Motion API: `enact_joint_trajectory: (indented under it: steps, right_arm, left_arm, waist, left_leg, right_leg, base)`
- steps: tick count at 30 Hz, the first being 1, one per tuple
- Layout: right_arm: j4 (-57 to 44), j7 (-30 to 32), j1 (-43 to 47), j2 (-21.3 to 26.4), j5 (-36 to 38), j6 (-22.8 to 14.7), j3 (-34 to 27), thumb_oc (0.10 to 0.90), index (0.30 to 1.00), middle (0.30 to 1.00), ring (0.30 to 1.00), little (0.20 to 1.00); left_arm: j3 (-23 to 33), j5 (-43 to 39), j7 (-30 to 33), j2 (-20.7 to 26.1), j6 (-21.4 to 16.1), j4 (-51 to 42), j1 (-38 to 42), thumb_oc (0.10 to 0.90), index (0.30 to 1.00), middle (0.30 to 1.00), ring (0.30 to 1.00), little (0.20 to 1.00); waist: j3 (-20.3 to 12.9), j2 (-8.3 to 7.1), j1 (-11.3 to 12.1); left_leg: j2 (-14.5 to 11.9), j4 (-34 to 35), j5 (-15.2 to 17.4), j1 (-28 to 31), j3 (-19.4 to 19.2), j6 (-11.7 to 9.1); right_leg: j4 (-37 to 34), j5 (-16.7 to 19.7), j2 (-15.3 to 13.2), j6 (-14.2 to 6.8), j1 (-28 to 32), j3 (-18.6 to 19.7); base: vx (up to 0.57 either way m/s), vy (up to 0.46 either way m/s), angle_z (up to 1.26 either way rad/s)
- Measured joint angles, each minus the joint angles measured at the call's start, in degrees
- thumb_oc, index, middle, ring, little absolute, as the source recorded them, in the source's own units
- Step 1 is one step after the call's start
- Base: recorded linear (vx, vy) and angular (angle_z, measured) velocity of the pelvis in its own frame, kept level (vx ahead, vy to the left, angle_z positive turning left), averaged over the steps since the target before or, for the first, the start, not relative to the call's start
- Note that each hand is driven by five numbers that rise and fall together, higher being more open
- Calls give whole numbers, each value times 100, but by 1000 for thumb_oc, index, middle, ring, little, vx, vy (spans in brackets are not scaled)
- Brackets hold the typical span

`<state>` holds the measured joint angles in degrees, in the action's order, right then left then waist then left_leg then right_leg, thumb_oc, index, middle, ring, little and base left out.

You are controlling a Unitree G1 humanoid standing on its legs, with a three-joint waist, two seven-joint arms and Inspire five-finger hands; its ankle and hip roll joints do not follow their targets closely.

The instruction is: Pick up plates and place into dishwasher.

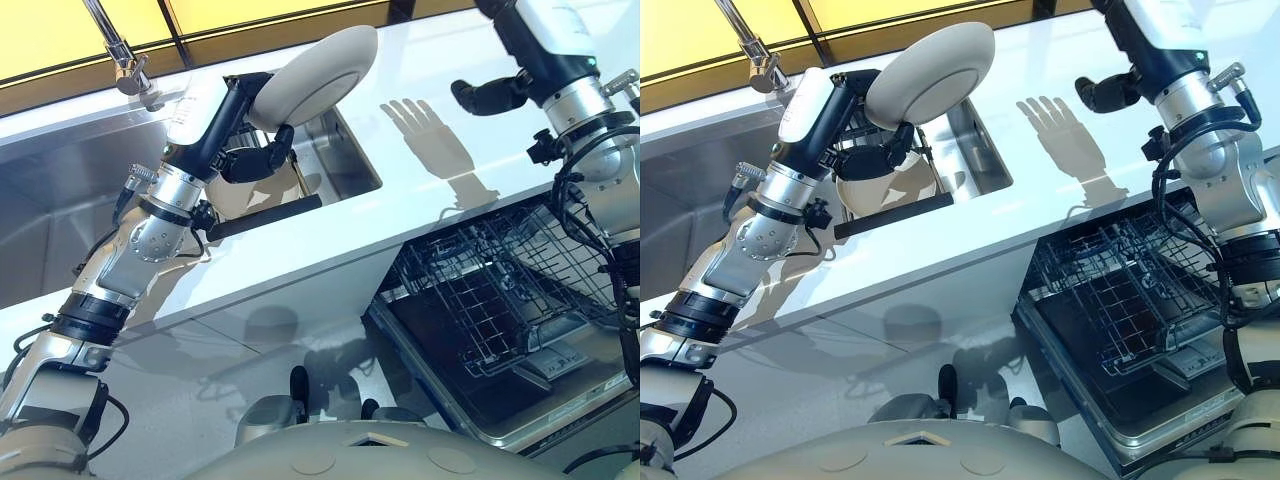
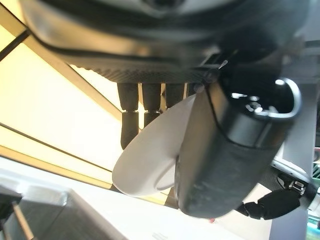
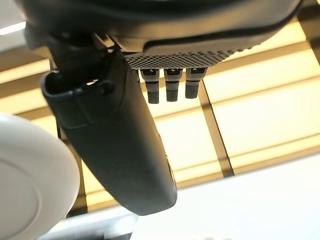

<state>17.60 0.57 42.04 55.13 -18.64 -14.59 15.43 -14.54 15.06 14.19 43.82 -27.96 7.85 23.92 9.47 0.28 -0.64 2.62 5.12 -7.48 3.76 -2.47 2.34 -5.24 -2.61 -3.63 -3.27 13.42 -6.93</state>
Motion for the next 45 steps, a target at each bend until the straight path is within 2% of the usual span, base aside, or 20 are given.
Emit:
enact_joint_trajectory:
  steps: [4, 10, 15, 20, 27, 32, 37, 45]
  right_arm:
    - [25, -444, -7, -3, 90, 65, 128, 800, 900, 900, 900, 900]
    - [6, -1227, -87, -22, 813, 72, 131, 800, 900, 900, 900, 900]
    - [-88, -1272, -102, -113, 1147, 71, 134, 800, 900, 900, 900, 900]
    - [-423, -911, -108, -504, 1313, 82, 129, 800, 900, 900, 900, 900]
    - [-779, -724, -231, -946, 1433, 364, 105, 800, 900, 900, 900, 900]
    - [-899, -717, -406, -976, 1459, 448, 105, 800, 900, 900, 900, 900]
    - [-972, -1067, -411, -978, 1536, 450, 106, 800, 900, 900, 900, 900]
    - [-1241, -1950, -410, -935, 1763, 446, 258, 800, 900, 900, 900, 900]
  left_arm:
    - [1, -39, -3, 3, 1, 1, 1, 100, 300, 300, 300, 200]
    - [2, -39, -17, 138, 12, 1, 1, 100, 300, 300, 300, 200]
    - [2, -39, -21, 222, 10, 1, 0, 100, 300, 300, 300, 200]
    - [-16, -36, -77, 221, 8, 1, 0, 100, 300, 300, 300, 200]
    - [-158, 34, -298, 215, 22, -1, 0, 100, 300, 300, 300, 200]
    - [-267, 43, -475, 214, 27, -4, 0, 100, 300, 300, 300, 200]
    - [-397, 84, -687, 205, 26, -21, 0, 100, 300, 300, 300, 200]
    - [-426, 84, -734, 205, 20, -28, 0, 100, 300, 300, 300, 200]
  waist:
    - [3, -5, 21]
    - [24, -67, 67]
    - [23, -76, 70]
    - [23, -75, 39]
    - [23, -75, 41]
    - [22, -73, 44]
    - [21, -73, 14]
    - [20, -71, 29]
  left_leg:
    - [28, 0, -16, -24, 42, 20]
    - [51, 0, -30, -38, 56, 41]
    - [58, 0, -33, -40, 58, 45]
    - [56, 0, -33, -37, 49, 46]
    - [56, 0, -35, -39, 46, 46]
    - [57, 0, -35, -41, 48, 46]
    - [57, 0, -35, -40, 51, 46]
    - [57, -1, -36, -34, 59, 46]
  right_leg:
    - [0, -1, -18, -1, -7, -19]
    - [-1, -1, -41, -2, -11, -39]
    - [-2, -2, -48, -3, -11, -48]
    - [-1, -2, -48, -3, -15, -46]
    - [-2, -2, -51, -3, -18, -34]
    - [-2, -3, -52, -3, -16, -35]
    - [-2, -3, -50, -2, -13, -36]
    - [-3, -3, -50, -3, -6, -45]
  base:
    - [13, 5, 5]
    - [1, 0, 1]
    - [0, 0, 0]
    - [0, 0, 0]
    - [6, 2, 0]
    - [0, 0, 0]
    - [24, 4, 0]
    - [0, 0, 0]
